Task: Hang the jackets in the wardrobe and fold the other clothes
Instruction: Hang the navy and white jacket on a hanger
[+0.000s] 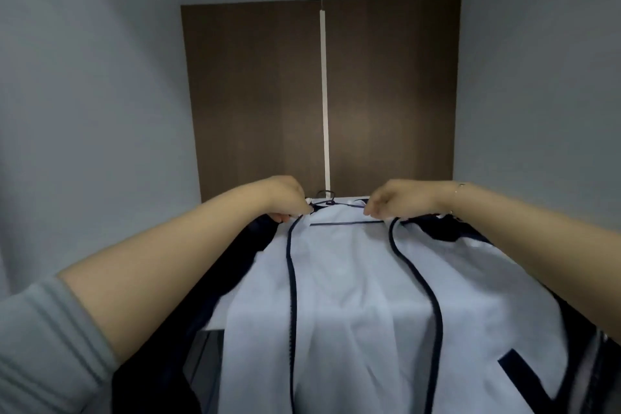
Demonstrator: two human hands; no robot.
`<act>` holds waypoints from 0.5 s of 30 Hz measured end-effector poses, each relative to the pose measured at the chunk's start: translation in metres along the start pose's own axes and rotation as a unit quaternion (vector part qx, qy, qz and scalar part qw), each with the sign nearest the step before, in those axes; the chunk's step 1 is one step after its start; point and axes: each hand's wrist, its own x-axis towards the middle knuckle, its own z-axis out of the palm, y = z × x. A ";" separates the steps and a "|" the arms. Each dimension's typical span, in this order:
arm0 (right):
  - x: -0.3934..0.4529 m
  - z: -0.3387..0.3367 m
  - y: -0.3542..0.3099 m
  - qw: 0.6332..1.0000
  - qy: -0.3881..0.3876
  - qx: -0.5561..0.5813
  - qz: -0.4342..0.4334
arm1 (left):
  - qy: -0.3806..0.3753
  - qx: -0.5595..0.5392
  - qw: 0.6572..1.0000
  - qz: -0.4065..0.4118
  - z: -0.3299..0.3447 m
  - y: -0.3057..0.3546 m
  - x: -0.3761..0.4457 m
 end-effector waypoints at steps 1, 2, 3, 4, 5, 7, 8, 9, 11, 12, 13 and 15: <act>-0.018 0.007 -0.007 1.000 0.011 0.016 -0.011 | 0.000 -0.011 1.000 0.011 0.001 0.001 -0.022; -0.036 0.015 -0.014 0.999 0.027 0.029 -0.024 | 0.003 -0.017 1.000 0.022 0.004 0.002 -0.043; -0.055 0.023 -0.021 0.997 0.048 0.043 -0.033 | 0.009 -0.023 0.999 0.034 0.008 0.003 -0.064; -0.074 0.034 -0.028 0.995 0.075 0.060 -0.039 | 0.016 -0.037 0.998 0.052 0.015 0.002 -0.083; -0.093 0.045 -0.034 0.991 0.103 0.076 -0.044 | 0.025 -0.065 0.995 0.071 0.024 0.001 -0.101; -0.132 0.069 -0.042 0.981 0.148 0.112 -0.045 | 0.046 -0.149 0.982 0.107 0.047 -0.002 -0.138; -0.153 0.082 -0.044 0.975 0.164 0.143 -0.038 | 0.063 -0.181 0.973 0.126 0.061 -0.005 -0.155; -0.174 0.095 -0.045 0.969 0.175 0.174 -0.028 | 0.089 -0.199 0.965 0.147 0.075 -0.008 -0.171; -0.214 0.122 -0.042 0.957 0.187 0.222 -0.002 | 0.144 -0.220 0.946 0.190 0.107 -0.018 -0.199; -0.231 0.137 -0.040 0.952 0.187 0.241 0.016 | 0.160 -0.238 0.936 0.205 0.125 -0.022 -0.213; -0.244 0.153 -0.039 0.946 0.180 0.266 0.035 | 0.164 -0.264 0.926 0.214 0.143 -0.025 -0.226; -0.265 0.186 -0.033 0.921 0.163 0.345 0.077 | 0.139 -0.324 0.913 0.204 0.181 -0.029 -0.247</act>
